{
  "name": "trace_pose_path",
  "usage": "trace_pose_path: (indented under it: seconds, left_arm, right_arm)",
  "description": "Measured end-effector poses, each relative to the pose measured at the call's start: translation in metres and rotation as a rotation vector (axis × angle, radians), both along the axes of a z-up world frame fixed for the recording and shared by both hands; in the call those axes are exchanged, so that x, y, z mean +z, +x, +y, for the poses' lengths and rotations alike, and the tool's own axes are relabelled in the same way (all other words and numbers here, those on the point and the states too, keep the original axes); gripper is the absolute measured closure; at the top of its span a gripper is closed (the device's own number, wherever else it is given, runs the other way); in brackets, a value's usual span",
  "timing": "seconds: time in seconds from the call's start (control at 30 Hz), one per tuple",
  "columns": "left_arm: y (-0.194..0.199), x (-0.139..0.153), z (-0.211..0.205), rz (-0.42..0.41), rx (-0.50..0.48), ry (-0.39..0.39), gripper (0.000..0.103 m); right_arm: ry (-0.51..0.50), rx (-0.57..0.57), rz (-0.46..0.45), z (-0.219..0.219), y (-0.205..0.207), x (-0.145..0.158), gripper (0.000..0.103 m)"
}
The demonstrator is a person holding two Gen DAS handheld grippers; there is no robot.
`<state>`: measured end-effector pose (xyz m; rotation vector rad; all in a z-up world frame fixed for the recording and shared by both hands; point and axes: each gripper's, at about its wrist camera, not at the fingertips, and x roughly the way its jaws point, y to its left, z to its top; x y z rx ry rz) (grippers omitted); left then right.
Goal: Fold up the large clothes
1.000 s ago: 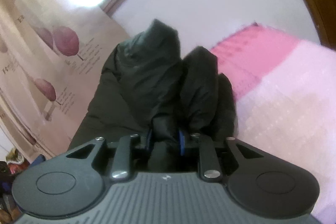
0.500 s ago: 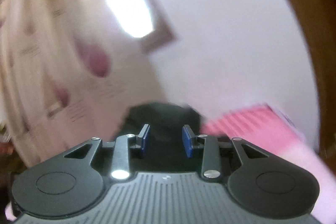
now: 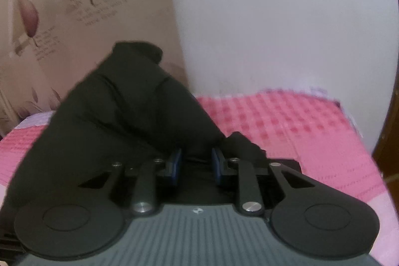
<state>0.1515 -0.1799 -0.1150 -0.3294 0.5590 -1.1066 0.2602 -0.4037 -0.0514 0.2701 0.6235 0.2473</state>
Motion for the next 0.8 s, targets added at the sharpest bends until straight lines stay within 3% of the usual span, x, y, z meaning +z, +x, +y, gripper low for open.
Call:
trace_pose_path:
  seconds: [0.17,0.4,0.53,0.63,0.8]
  left_arm:
    - [0.007,-0.002,0.002,0.045,0.016,-0.009,0.064]
    - [0.014,-0.004,0.001,0.081,0.027,0.010,0.073]
    - [0.019,-0.005,-0.001,0.108,0.037,0.011,0.074]
    - [0.021,-0.006,0.000,0.125,0.039,-0.003,0.076]
    - [0.023,-0.007,0.001,0.130,0.039,-0.016,0.076]
  right_arm:
    - [-0.009,-0.027,0.018,0.001,0.006,-0.025,0.080]
    - [-0.085,-0.042,-0.013,0.017,0.000,-0.036,0.081]
    - [-0.106,-0.015,0.014,0.018,0.003,-0.033,0.080]
    - [-0.166,-0.002,0.075,0.016,0.008,-0.006,0.078]
    - [-0.184,0.027,-0.167,0.034,-0.020,0.085,0.078]
